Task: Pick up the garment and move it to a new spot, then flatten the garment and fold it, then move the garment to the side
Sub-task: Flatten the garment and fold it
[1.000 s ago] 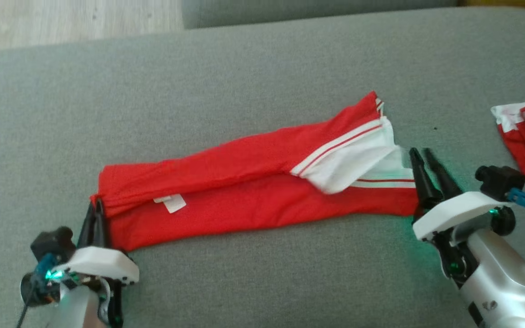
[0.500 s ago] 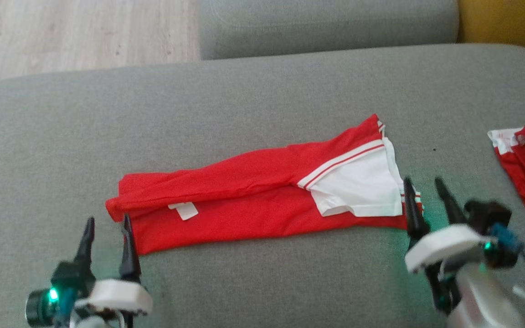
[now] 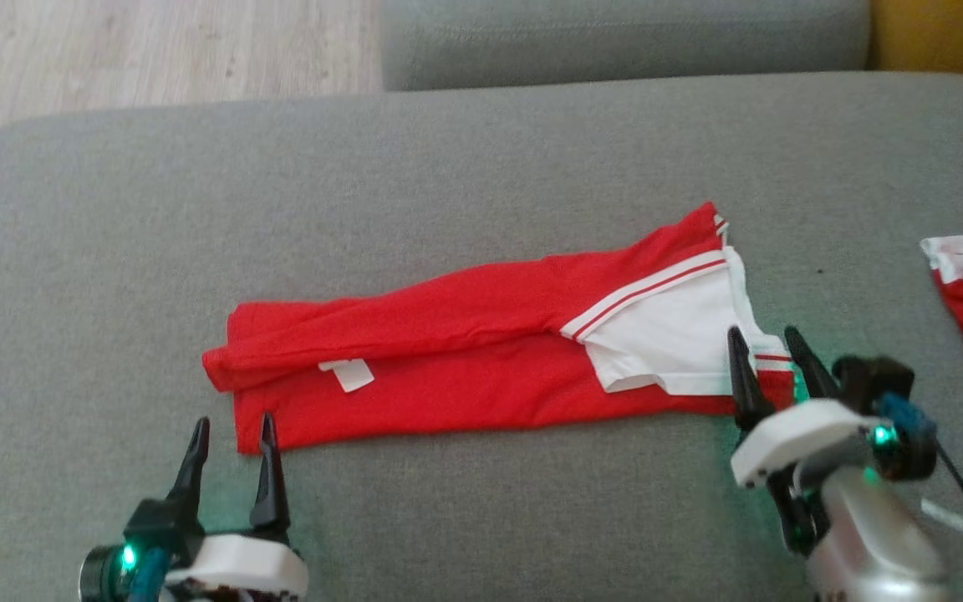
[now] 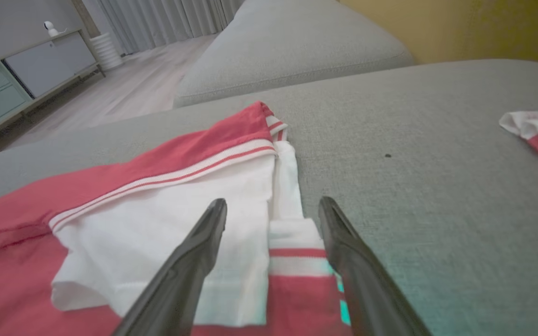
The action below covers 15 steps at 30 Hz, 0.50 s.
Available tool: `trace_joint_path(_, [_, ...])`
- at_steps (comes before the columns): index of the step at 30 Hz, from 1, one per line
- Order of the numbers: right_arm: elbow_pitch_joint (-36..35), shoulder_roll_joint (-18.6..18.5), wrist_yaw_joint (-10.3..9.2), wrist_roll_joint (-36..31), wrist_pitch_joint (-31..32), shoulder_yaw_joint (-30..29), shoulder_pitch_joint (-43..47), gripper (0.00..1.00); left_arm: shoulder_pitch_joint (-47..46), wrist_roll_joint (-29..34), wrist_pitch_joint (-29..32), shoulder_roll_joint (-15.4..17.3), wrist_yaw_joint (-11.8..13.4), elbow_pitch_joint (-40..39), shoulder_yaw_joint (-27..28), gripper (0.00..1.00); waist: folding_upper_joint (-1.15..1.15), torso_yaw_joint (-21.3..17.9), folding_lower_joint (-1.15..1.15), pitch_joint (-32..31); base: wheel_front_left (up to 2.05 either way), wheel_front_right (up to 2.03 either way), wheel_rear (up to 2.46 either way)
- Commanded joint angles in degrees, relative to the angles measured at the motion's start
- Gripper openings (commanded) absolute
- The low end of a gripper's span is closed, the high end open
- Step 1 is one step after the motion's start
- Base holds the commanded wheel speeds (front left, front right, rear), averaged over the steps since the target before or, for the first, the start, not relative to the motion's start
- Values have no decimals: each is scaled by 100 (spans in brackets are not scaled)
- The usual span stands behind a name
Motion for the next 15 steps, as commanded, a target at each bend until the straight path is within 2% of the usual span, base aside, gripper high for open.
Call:
trace_joint_path(1, [-76, 45, 37, -52, -62, 120, -305, 100, -291, -22, -54, 18, 27, -182, 135, 100, 0, 56, 0, 95, 0, 0, 0])
trace_joint_path(10, [1449, 26, 37, -264, 199, -280, -1148, 100, -593, -268, -54, 18, 73, -132, -219, 100, 0, 314, 0, 604, 0, 0, 0])
trace_joint_path(13, [1735, 80, 37, -41, 273, -176, -1136, 100, -620, -304, -54, 18, 98, -140, -217, 100, 0, 332, 0, 655, 0, 0, 0])
trace_joint_path(14, [1772, 94, 37, 72, 285, -74, -1110, 82, -621, -309, -55, 17, 104, -140, -209, 100, 0, 328, 0, 666, 0, 0, 0])
trace_joint_path(15, [1787, 105, 37, 221, 292, 14, -1079, 15, -619, -311, -55, 17, 108, -138, -199, 100, 0, 320, 0, 668, 0, 0, 0])
